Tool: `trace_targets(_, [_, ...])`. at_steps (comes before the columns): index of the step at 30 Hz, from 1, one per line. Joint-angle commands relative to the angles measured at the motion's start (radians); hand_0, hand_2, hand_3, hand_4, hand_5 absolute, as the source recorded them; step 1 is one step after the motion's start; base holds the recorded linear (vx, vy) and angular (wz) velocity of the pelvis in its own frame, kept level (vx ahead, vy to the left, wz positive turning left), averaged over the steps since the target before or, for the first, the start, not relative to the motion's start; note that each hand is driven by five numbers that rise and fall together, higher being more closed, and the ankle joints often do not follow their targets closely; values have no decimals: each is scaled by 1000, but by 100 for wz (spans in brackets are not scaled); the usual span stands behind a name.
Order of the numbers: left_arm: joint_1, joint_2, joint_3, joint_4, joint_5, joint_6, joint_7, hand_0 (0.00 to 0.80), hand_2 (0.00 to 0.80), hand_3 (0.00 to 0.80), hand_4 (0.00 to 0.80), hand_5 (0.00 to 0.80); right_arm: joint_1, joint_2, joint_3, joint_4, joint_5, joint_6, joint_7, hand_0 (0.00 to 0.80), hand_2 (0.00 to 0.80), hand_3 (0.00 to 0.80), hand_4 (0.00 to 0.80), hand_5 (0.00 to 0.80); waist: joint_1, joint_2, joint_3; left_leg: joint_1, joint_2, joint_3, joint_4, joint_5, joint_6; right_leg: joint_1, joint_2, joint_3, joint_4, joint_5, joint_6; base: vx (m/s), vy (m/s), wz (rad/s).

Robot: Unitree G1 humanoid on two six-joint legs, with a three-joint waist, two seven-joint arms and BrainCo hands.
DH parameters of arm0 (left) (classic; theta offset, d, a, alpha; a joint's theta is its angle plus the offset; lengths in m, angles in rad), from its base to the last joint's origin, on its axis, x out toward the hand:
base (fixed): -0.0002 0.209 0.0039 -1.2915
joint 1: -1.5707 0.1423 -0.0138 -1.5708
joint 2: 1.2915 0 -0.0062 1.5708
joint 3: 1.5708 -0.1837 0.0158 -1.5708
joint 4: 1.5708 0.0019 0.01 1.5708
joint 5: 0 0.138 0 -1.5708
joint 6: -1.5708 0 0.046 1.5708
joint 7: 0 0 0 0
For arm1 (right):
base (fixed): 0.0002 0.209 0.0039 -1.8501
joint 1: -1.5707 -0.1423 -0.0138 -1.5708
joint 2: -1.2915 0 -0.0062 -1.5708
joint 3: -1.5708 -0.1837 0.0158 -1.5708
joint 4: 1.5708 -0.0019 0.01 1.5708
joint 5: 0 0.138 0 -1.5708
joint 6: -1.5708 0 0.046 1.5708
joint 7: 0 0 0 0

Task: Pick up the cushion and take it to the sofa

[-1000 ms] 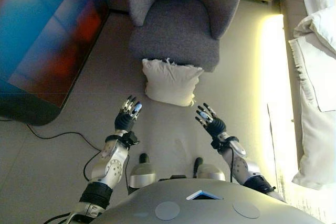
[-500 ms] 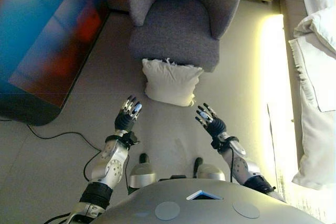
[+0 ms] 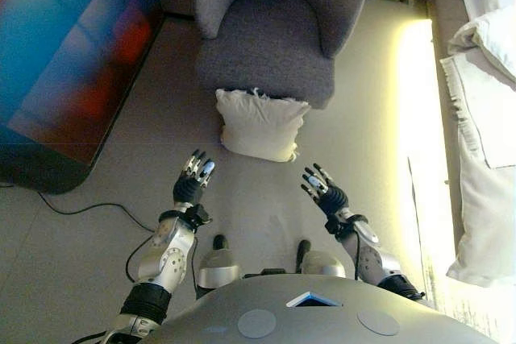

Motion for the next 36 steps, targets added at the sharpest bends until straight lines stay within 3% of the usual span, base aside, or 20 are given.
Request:
trace_targets(1, [-39,18,20,-29,11,-42,-20,0,0,0,0,0,-47,-26,-6,-79,18,-15,30,0,0,0,0,0,3,-27,27,-101,-32,-35,279,-156,35,-95,-40,33,125,6,17,-1,120,-15])
trace_targets(5, [-41,22,28,-46,-7,-39,0,0,0,0,0,0,-37,-21,-11,-87,2,-11,40,0,0,0,0,0,1,-25,26,-81,-41,-30,247,-156,51,-99,-74,36,166,-6,42,49,141,-12])
trace_targets(9, [-49,32,24,-57,8,-22,19,0,0,0,0,0,-26,11,-17,-88,-9,-28,13,0,0,0,0,0,4,-21,17,-70,-78,-17,212,-163,105,-145,-132,28,355,26,55,83,172,5])
trace_targets(10, [-52,36,18,-52,12,-22,16,0,0,0,0,0,-18,16,-15,-97,-7,-40,-2,0,0,0,0,0,-1,4,24,-66,-77,-21,198,-158,125,-208,-146,51,522,83,47,50,250,5])
trace_targets(12, [-53,44,7,-40,8,-24,10,0,0,0,0,0,1,15,-11,-96,5,-68,-13,0,0,0,0,0,-12,34,35,-64,-73,-36,193,-158,136,-305,-139,104,702,124,32,76,231,18])
trace_targets(15, [-46,51,17,-24,-10,-15,-20,0,0,0,0,0,30,14,-24,-94,22,-86,-20,0,0,0,0,0,-30,44,47,-56,-78,-65,203,-169,130,-364,-114,156,754,163,33,183,83,56])
trace_targets(19, [-40,76,29,-27,4,-5,-57,0,0,0,0,0,41,4,-42,-80,43,-94,-18,0,0,0,0,0,-48,-5,56,-32,-117,-72,223,-220,120,-369,-111,131,535,178,51,313,-90,17])
trace_targets(21, [-47,82,14,-33,11,-12,-57,0,0,0,0,0,20,-1,-41,-75,67,-100,-15,0,0,0,0,0,-64,-44,68,-7,-152,-87,230,-265,117,-377,-104,87,334,173,68,403,-158,20])
trace_targets(23, [-63,86,-7,-39,12,-16,-43,0,0,0,0,0,-6,-9,-32,-72,89,-103,-17,0,0,0,0,0,-80,-69,78,25,-179,-96,233,-308,124,-395,-81,27,159,193,90,458,-84,18])
trace_targets(24, [-62,87,-15,-37,12,-23,-41,0,0,0,0,0,-13,-12,-31,-73,94,-97,-20,0,0,0,0,0,-88,-73,77,49,-187,-93,232,-326,126,-410,-58,-25,79,208,96,496,-13,26])
trace_targets(27, [-33,75,-21,-43,17,-27,-47,0,0,0,0,0,-2,-23,-37,-80,92,-69,-30,0,0,0,0,0,-99,-74,67,124,-186,-79,241,-366,126,-438,-46,-117,43,264,85,550,-15,50])
trace_targets(28, [-13,69,-21,-38,16,-25,-51,0,0,0,0,0,18,-24,-44,-78,85,-62,-20,0,0,0,0,0,-106,-70,50,146,-185,-81,241,-354,125,-433,-28,-142,19,255,71,629,-18,8])
trace_targets(31, [23,49,-31,-42,38,-15,-53,0,0,0,0,0,52,-34,-50,-86,88,-44,-24,0,0,0,0,0,-136,-48,-5,195,-143,-93,283,-264,96,-412,14,-82,121,218,23,571,-27,30])
trace_targets(33, [41,39,-27,-61,32,-11,-41,0,0,0,0,0,64,-43,-57,-96,72,-34,-22,0,0,0,0,0,-155,-26,-35,206,-78,-86,361,-121,38,-395,45,-42,163,166,-13,431,-72,9])
trace_targets(34, [41,34,-22,-85,21,-9,-37,0,0,0,0,0,66,-55,-57,-114,71,-28,-8,0,0,0,0,0,-157,-14,-44,189,-43,-76,454,-61,9,-373,71,-20,178,129,-38,378,-123,-18])
trace_targets(36, [25,26,-22,-110,2,-20,0,0,0,0,0,0,50,-68,-53,-103,47,-25,1,0,0,0,0,0,-153,-39,-52,109,-34,-81,726,12,-10,-318,74,6,185,88,-85,466,-167,-25])
